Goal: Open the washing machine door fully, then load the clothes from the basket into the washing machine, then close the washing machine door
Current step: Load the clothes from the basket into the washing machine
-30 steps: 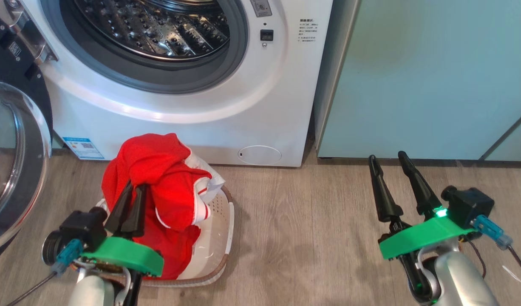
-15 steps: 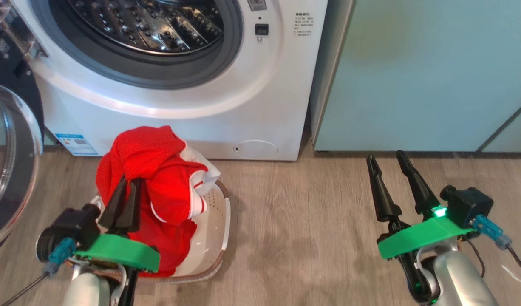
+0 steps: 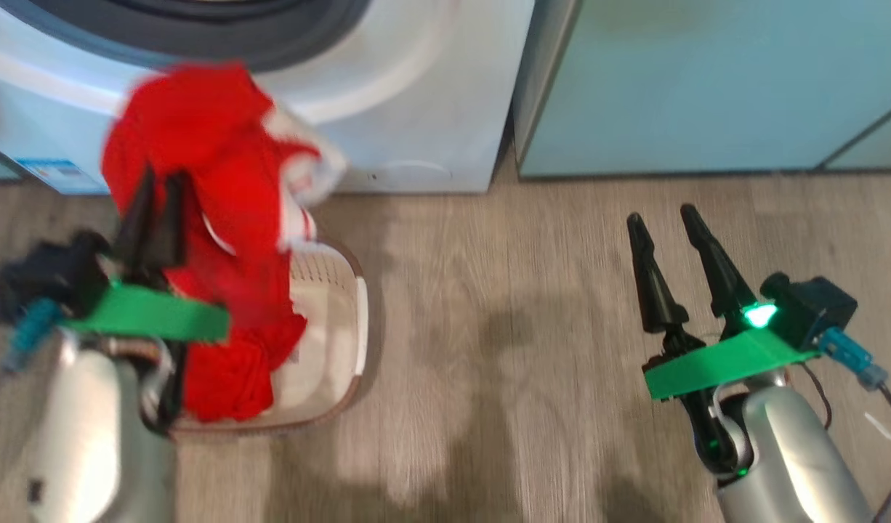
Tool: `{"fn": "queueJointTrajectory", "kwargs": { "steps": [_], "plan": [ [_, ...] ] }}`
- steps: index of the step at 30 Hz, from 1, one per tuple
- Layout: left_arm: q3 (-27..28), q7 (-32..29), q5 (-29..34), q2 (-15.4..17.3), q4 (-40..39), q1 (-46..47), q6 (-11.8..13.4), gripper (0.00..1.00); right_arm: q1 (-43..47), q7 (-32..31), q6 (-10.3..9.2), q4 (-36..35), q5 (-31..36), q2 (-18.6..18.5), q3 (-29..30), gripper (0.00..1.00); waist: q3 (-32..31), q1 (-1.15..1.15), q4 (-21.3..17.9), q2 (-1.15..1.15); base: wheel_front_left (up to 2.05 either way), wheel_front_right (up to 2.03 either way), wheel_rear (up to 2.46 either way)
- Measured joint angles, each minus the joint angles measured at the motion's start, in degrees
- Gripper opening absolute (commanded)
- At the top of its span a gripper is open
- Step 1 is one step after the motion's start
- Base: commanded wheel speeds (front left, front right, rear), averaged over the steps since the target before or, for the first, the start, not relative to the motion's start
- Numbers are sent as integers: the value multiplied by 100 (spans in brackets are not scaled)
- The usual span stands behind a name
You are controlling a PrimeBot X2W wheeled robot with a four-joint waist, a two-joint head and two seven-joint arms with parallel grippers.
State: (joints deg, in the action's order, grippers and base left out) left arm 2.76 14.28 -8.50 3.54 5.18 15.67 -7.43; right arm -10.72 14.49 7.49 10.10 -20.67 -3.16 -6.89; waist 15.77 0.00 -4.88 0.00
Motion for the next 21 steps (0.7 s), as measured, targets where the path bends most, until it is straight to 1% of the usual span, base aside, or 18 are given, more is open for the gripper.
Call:
{"fn": "queueJointTrajectory", "kwargs": {
  "steps": [7,13,16,20,21],
  "plan": [
    [294,18,-63,492,115,1401,0,0,-332,0,0,-89,-63,0,-98,100,772,1,-198,0,0,0,0],
    [486,18,-58,1085,581,2797,0,0,-669,0,0,-196,-199,0,-244,100,1474,1,-453,0,0,0,0],
    [366,25,-53,1402,966,3466,0,0,-792,0,0,-236,-283,-1,-263,100,1800,2,-593,0,0,0,0],
    [78,44,-45,1774,1528,4291,0,0,-879,0,0,-253,-372,0,-408,100,2184,2,-756,0,0,0,0],
    [-48,44,48,1896,1659,4483,0,0,-894,0,0,-259,-402,0,-445,100,2272,2,-794,0,0,0,0]
  ]
}}
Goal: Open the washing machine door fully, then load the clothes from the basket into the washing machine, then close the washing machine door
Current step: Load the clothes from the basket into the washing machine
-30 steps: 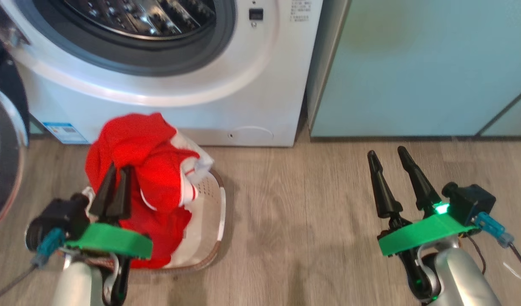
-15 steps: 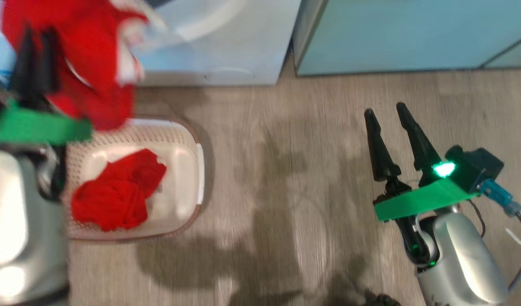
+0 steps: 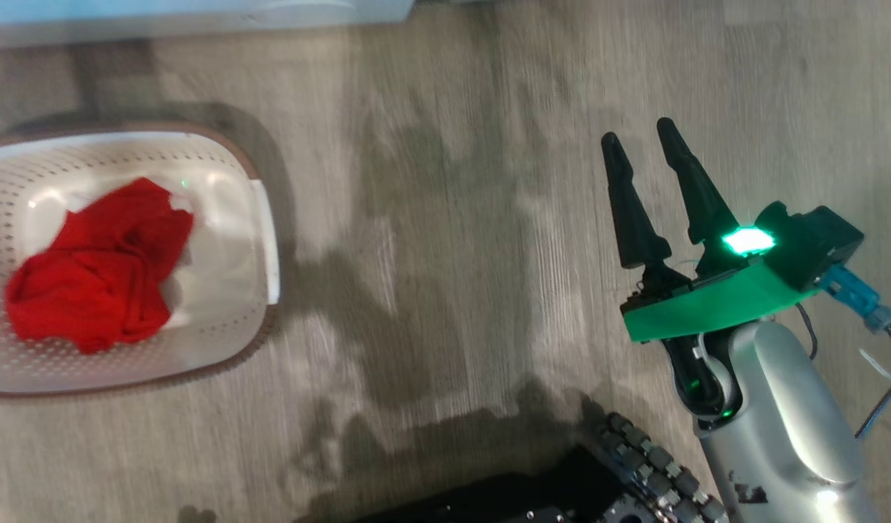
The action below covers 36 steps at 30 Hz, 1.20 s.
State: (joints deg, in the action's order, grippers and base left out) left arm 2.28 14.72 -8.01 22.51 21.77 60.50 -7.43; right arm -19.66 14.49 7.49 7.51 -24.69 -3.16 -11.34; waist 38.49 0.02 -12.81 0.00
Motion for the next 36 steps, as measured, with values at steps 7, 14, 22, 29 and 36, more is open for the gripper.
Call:
{"fn": "queueJointTrajectory", "kwargs": {
  "steps": [7,14,22,29,36],
  "plan": [
    [-581,0,181,501,1083,1434,-1,0,-218,0,0,-111,-260,1,-222,100,576,0,-266,0,0,0,0],
    [-870,-1,168,945,1845,2989,0,0,-292,0,0,-131,-455,1,-450,100,1014,-1,-558,0,0,0,0],
    [-995,1,347,954,1971,3802,3,0,-420,0,0,-136,-566,1,-558,100,1264,-1,-701,0,0,0,0],
    [-1227,4,374,962,2374,3786,2,0,-573,0,0,-163,-616,1,-605,100,1380,-2,-713,0,0,0,0],
    [-1458,4,419,1020,3039,3819,1,0,-580,0,0,-167,-717,1,-754,100,1499,-2,-804,0,0,0,0]
  ]
}}
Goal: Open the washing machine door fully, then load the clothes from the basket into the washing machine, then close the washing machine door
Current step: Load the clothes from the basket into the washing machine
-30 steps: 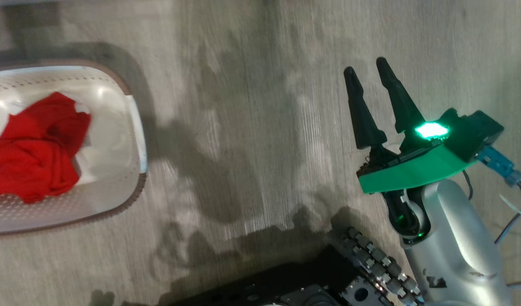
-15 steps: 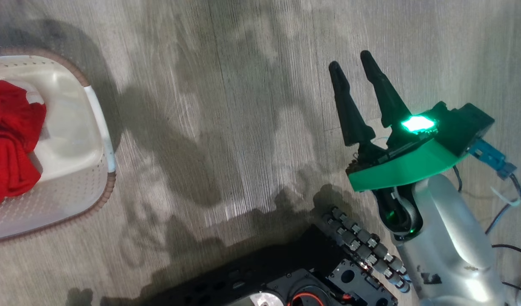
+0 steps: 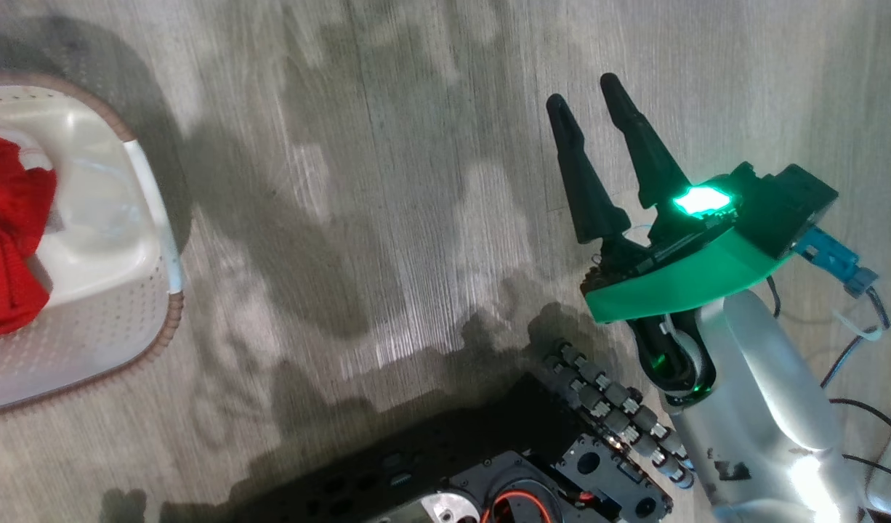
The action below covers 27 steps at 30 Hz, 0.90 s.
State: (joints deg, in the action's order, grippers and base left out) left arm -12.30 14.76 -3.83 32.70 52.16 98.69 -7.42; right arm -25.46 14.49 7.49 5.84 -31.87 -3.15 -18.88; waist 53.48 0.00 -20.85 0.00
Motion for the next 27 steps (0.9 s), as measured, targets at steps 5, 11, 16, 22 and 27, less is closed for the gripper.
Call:
{"fn": "queueJointTrajectory", "kwargs": {
  "steps": [5,11,16,22,27],
  "plan": [
    [-92,0,40,20,209,132,-1,0,-29,0,0,1,-52,1,-9,100,55,0,-60,0,0,0,0],
    [-129,0,38,10,304,285,3,100,-115,0,0,9,-57,1,-4,100,51,0,-58,0,0,0,0],
    [-137,0,14,-49,330,265,12,100,-115,0,0,33,-38,1,26,100,-46,0,14,0,0,0,0],
    [-114,1,-158,-159,221,-49,12,100,-123,0,0,82,74,0,98,100,-238,0,127,0,0,0,0],
    [-9,1,-426,-374,52,-720,13,100,-118,0,0,136,250,0,272,100,-516,0,267,0,0,0,0]
  ]
}}
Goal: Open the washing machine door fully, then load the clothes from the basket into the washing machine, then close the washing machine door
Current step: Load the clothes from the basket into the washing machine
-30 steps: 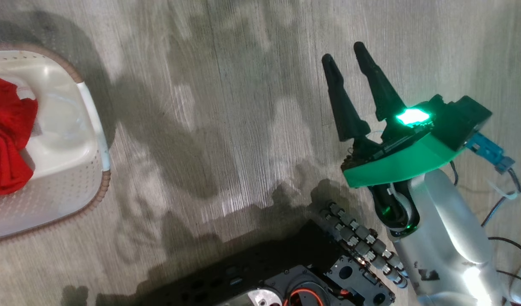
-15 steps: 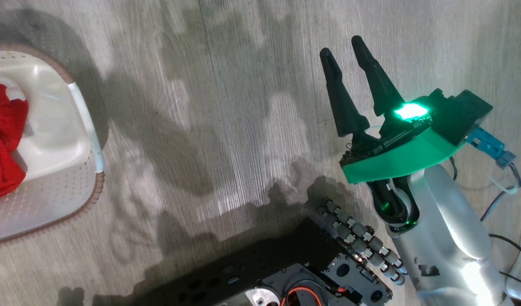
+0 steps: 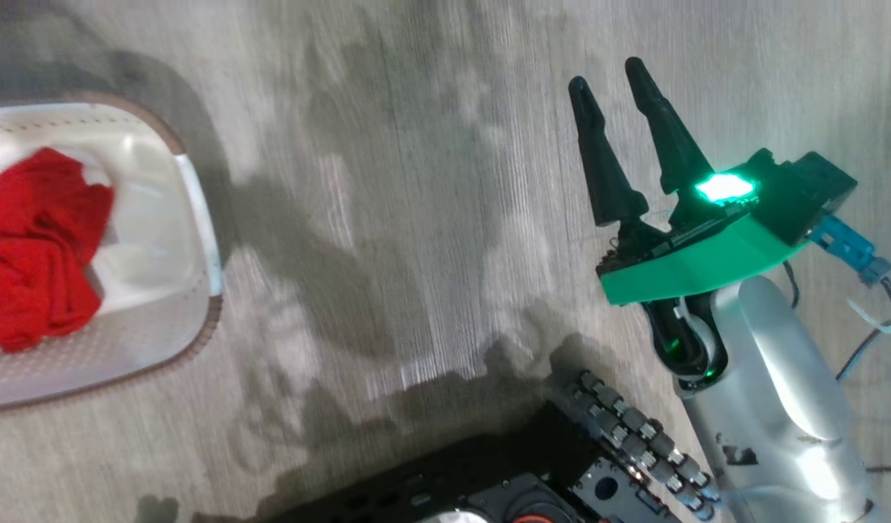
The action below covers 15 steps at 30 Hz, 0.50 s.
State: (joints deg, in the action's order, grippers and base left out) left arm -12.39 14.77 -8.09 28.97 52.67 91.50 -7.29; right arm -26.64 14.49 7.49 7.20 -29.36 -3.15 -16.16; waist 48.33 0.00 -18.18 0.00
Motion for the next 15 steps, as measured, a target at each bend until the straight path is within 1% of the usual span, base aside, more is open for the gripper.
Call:
{"fn": "queueJointTrajectory", "kwargs": {
  "steps": [6,12,15],
  "plan": [
    [170,0,-237,-249,-315,-976,-1,100,38,0,0,62,313,0,258,100,-502,0,197,0,0,0,0],
    [352,0,-582,-669,-700,-2050,-12,100,292,0,0,175,558,-1,489,100,-1146,0,428,0,0,0,0],
    [379,0,-731,-805,-937,-2611,-13,100,450,0,0,233,658,-2,602,100,-1492,0,548,0,0,0,0]
  ]
}}
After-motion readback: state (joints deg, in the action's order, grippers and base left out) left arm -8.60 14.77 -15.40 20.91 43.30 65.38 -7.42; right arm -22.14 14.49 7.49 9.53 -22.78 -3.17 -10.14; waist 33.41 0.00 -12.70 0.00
